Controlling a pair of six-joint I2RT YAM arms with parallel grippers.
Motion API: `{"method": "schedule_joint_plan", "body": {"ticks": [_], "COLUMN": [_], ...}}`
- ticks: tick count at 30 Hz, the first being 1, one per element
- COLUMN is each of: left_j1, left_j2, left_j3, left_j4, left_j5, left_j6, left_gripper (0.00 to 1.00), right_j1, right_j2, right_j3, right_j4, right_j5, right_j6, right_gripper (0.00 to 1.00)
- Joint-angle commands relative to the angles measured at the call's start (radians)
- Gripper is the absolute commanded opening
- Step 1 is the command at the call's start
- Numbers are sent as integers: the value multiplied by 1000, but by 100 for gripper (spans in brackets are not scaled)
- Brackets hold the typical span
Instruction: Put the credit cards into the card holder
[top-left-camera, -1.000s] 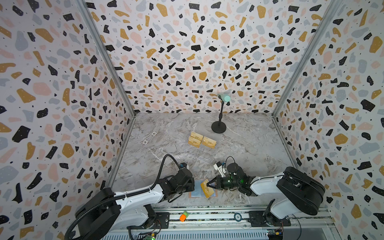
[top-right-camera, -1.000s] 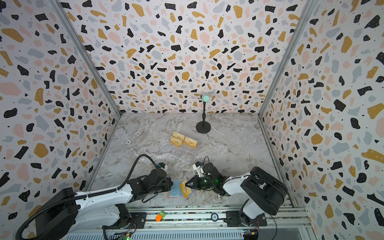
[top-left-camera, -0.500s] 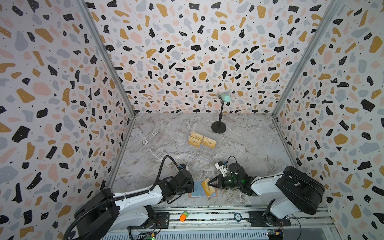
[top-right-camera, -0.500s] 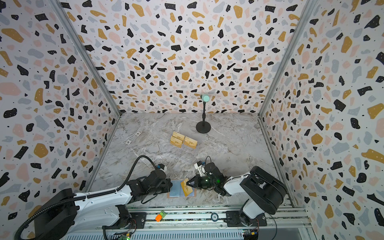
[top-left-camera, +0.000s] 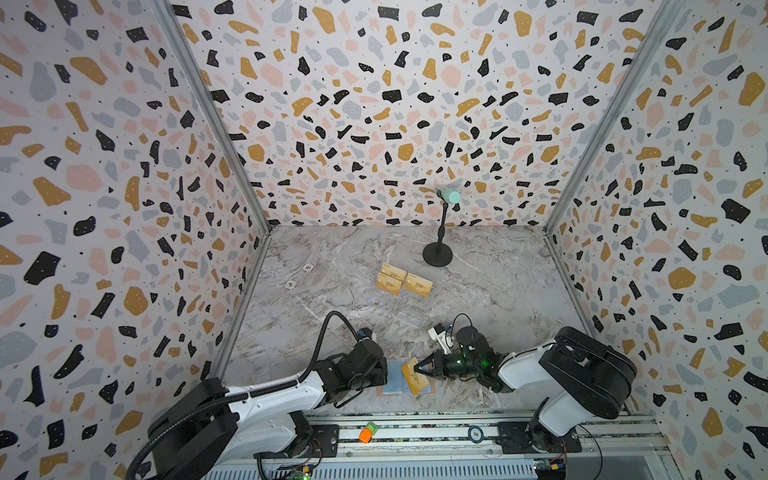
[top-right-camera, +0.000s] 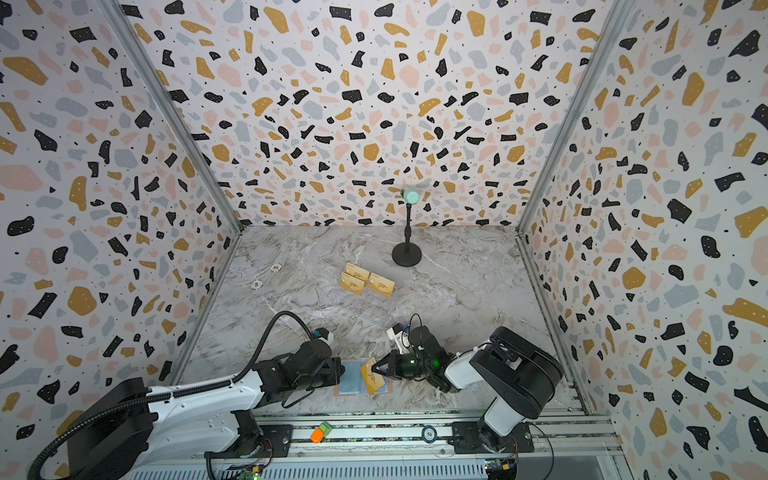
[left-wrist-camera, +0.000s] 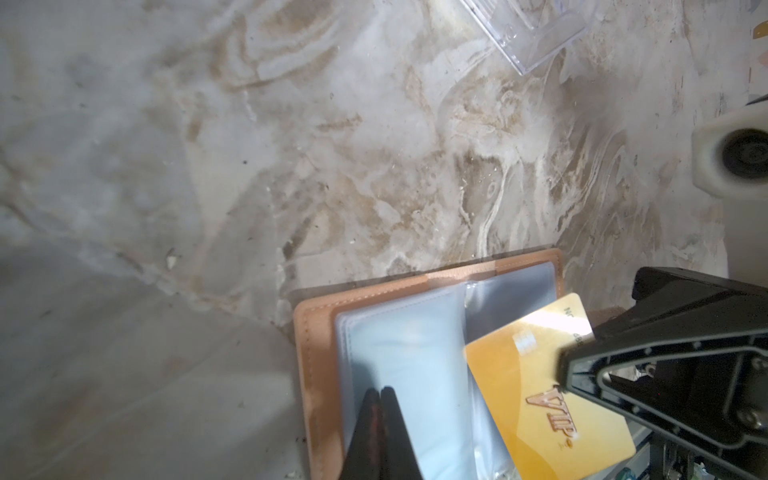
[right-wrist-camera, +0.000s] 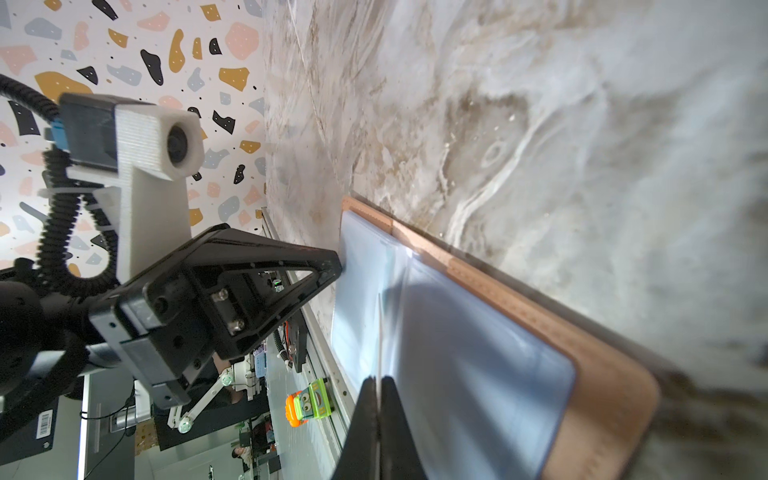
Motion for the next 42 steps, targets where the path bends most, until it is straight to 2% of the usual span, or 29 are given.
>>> {"method": "schedule_joint_plan", "body": {"ticks": [1, 13, 27, 42], "left_j1": [-3, -3, -3, -4], "left_j2": [-8, -5, -6, -10], "left_j3": [-18, -17, -25, -32], "left_j4": [11, 11, 18, 20], "left_j5": [-1, 4, 14, 21], "left_j6": [-10, -10, -10, -13], "left_gripper": [0, 0, 0, 0], "right_j1": [5, 17, 23, 40], "right_j2": [-15, 33, 113, 219], "right_j3": [-5, 11, 21, -7], "right_j4": [18, 76, 167, 378], "right_j5": [-13, -18, 27, 69], "right_j6": [5, 21, 33, 104], "right_gripper": [0, 0, 0, 0]}}
